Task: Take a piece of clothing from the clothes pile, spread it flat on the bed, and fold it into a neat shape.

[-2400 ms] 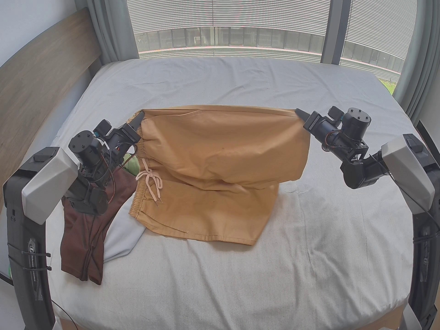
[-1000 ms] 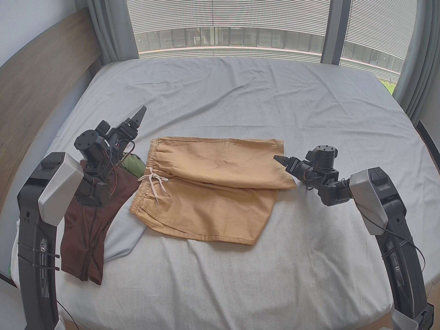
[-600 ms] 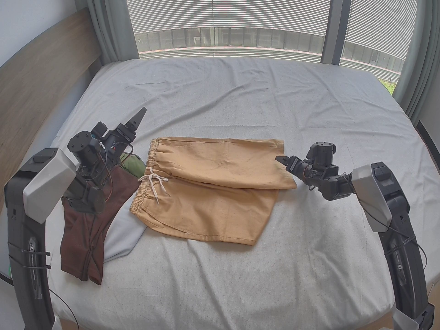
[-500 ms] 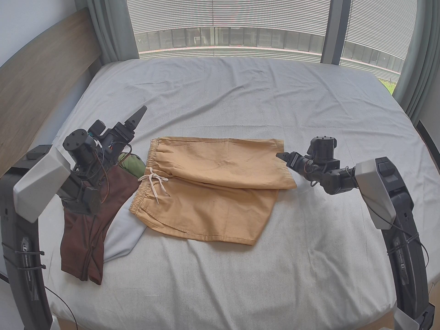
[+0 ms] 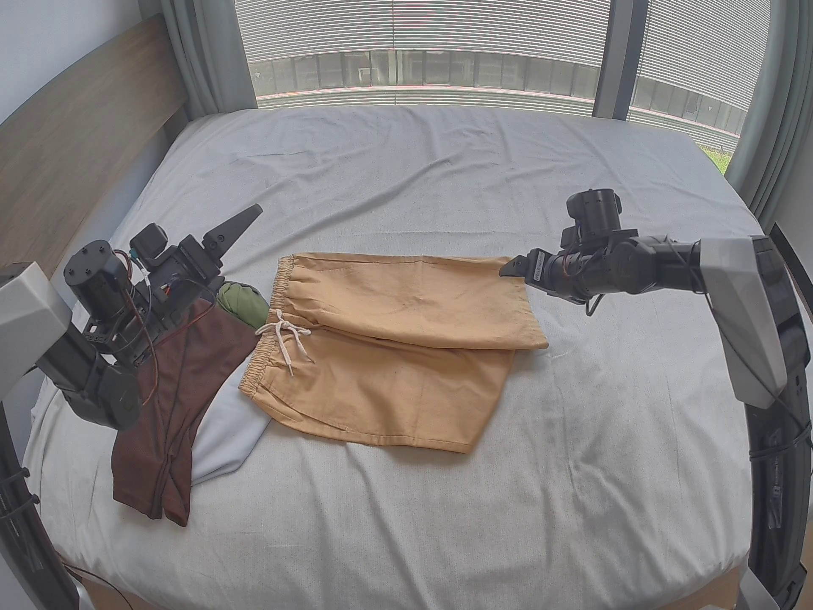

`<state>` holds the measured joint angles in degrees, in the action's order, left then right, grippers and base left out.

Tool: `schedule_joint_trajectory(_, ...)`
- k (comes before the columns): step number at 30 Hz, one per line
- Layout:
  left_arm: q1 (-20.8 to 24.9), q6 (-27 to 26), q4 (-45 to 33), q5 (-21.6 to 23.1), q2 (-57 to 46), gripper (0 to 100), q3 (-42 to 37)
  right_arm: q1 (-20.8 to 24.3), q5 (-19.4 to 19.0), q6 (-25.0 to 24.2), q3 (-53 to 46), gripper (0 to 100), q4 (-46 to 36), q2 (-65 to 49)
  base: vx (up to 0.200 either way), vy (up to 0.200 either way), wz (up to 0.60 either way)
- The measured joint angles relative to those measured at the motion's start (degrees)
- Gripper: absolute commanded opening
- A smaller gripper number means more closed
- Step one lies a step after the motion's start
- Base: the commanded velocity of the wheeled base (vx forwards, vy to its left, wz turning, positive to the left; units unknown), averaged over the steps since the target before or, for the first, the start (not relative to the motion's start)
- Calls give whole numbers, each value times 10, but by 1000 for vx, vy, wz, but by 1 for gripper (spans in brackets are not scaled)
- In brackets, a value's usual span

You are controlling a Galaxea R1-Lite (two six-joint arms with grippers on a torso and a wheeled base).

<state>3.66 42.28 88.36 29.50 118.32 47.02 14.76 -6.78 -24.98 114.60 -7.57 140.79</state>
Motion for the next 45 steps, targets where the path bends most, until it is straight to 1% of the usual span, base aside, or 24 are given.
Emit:
schedule_joint_trajectory(8,-1,-18,2,10,-29,100,-36,30,8,16,0,100,-233,-87,0,0,0)
schedule_joint_trajectory(14,-2,-52,2,27,-35,100,-61,45,8,20,0,100,-372,-151,0,0,0)
schedule_joint_trajectory(18,-2,-64,2,33,-35,100,-71,54,7,27,0,100,-402,-200,0,0,0)
schedule_joint_trajectory(22,0,-72,2,35,-35,100,-79,71,7,34,0,100,-396,-266,0,0,0)
schedule_joint_trajectory(25,0,-77,2,36,-34,100,-82,81,10,37,-4,100,-366,-311,0,0,0)
schedule_joint_trajectory(28,1,-82,2,36,-33,100,-84,90,13,42,-29,100,-301,-351,0,0,0)
schedule_joint_trajectory(30,2,-86,2,36,-32,100,-85,93,16,45,-62,100,-254,-373,0,0,0)
schedule_joint_trajectory(35,2,-97,2,36,-28,100,-88,97,15,48,-187,100,-123,-413,0,0,0)
schedule_joint_trajectory(39,2,-105,2,36,-23,100,-92,92,2,49,-299,100,10,-426,0,0,0)
schedule_joint_trajectory(42,1,-113,2,35,-18,100,-97,84,-12,47,-385,100,143,-419,0,0,0)
schedule_joint_trajectory(45,0,-120,3,34,-13,100,-101,78,-22,43,-434,100,233,-404,0,0,0)
